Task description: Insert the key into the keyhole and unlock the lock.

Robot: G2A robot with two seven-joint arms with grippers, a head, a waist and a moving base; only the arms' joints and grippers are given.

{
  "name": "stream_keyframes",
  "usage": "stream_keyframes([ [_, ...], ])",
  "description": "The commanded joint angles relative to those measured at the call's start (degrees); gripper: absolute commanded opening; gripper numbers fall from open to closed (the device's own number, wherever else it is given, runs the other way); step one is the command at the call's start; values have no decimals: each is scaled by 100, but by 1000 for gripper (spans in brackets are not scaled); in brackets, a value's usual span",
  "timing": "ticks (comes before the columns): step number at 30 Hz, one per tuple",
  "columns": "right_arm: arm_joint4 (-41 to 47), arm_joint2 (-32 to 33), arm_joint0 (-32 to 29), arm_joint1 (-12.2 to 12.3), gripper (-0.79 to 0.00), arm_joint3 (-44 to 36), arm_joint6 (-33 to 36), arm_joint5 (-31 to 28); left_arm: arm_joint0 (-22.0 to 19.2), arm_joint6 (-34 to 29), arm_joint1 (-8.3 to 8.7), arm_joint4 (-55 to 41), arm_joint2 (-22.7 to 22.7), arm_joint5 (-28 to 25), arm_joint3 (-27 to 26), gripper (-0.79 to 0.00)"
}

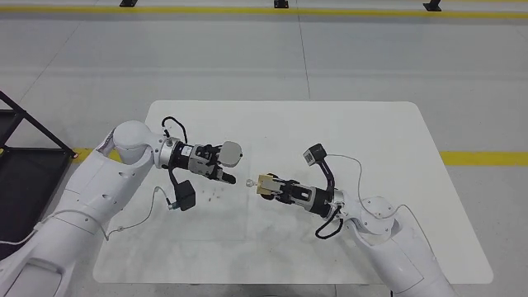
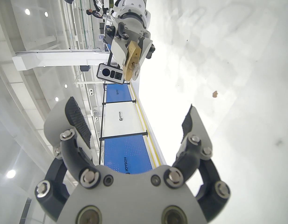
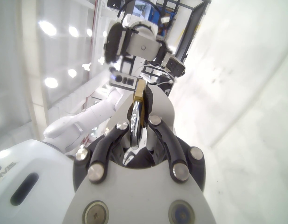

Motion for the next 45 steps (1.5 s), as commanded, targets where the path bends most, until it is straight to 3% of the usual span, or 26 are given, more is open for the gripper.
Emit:
stream_keyframes([
  [1,1,-1,0,0,-785,0,1,-1,0,0,0,1,0,-1,0,0],
  [3,1,-1,0,0,-785,0,1,-1,0,0,0,1,0,-1,0,0],
  [5,1,-1,0,0,-785,0,1,-1,-2,-292,23,265,24,-330,-13,0],
  [10,1,-1,0,0,-785,0,1,-1,-69,-339,66,-236,-12,-2203,-25,0],
  [12,1,-1,0,0,-785,0,1,-1,-124,-729,89,-353,117,-2597,-72,0],
  [19,1,-1,0,0,-785,0,1,-1,-213,-2633,332,-3022,796,-4502,-225,0],
  [22,1,-1,0,0,-785,0,1,-1,-290,-3400,442,-4078,768,-5268,-98,0],
  [25,1,-1,0,0,-785,0,1,-1,-238,-3467,515,-5054,1014,-5306,91,0],
  [30,1,-1,0,0,-785,0,1,-1,-529,-4145,707,-6638,1920,-5306,144,0],
  [41,1,-1,0,0,-785,0,1,-1,-482,-4229,704,-6655,1942,-5306,134,0],
  [45,1,-1,0,0,-785,0,1,-1,-338,-4668,700,-7852,2150,-5306,175,0],
])
